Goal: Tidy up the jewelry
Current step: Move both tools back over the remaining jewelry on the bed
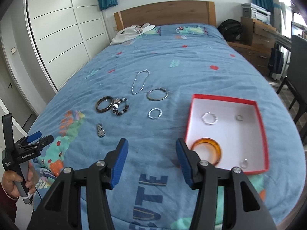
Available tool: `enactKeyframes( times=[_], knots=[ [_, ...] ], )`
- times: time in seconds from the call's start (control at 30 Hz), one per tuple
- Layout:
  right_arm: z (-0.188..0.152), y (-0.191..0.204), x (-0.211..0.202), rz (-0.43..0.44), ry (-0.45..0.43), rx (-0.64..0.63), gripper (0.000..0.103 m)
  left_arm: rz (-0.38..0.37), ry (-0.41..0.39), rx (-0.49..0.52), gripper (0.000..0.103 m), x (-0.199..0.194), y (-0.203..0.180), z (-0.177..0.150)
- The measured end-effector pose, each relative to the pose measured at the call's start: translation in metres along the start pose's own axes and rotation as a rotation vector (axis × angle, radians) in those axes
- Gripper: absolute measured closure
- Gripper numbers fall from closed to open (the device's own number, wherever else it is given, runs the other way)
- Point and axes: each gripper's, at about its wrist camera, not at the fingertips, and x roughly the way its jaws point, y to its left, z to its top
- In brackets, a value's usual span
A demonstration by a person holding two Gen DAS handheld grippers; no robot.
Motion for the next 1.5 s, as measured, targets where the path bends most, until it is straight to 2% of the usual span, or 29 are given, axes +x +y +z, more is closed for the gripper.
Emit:
enactKeyframes(
  times=[0.2, 0.47, 1.03, 1.13, 1.2, 1.37, 1.43, 1.5],
  knots=[
    [0.012, 0.002, 0.047, 0.052, 0.039, -0.007, 0.052, -0.028, 0.039, 0.011, 0.006, 0.029, -0.018, 0.004],
    [0.023, 0.001, 0.089, 0.094, 0.059, -0.009, 0.051, -0.051, 0.087, 0.035, 0.006, 0.063, -0.043, 0.007],
    [0.033, 0.008, 0.139, 0.151, 0.087, -0.015, 0.051, -0.059, 0.129, 0.027, 0.008, 0.107, -0.053, 0.010],
    [0.037, 0.010, 0.148, 0.162, 0.092, -0.021, 0.051, -0.065, 0.141, 0.029, 0.012, 0.117, -0.055, 0.010],
    [0.040, 0.012, 0.154, 0.166, 0.097, -0.029, 0.051, -0.072, 0.155, 0.030, 0.020, 0.124, -0.057, 0.010],
    [0.046, 0.015, 0.171, 0.183, 0.108, -0.029, 0.051, -0.075, 0.175, 0.034, 0.025, 0.140, -0.059, 0.009],
    [0.048, 0.016, 0.179, 0.189, 0.113, -0.025, 0.051, -0.070, 0.172, 0.033, 0.030, 0.145, -0.058, 0.010],
    [0.049, 0.020, 0.188, 0.199, 0.120, -0.026, 0.051, -0.063, 0.167, 0.028, 0.040, 0.147, -0.055, 0.010]
  ],
)
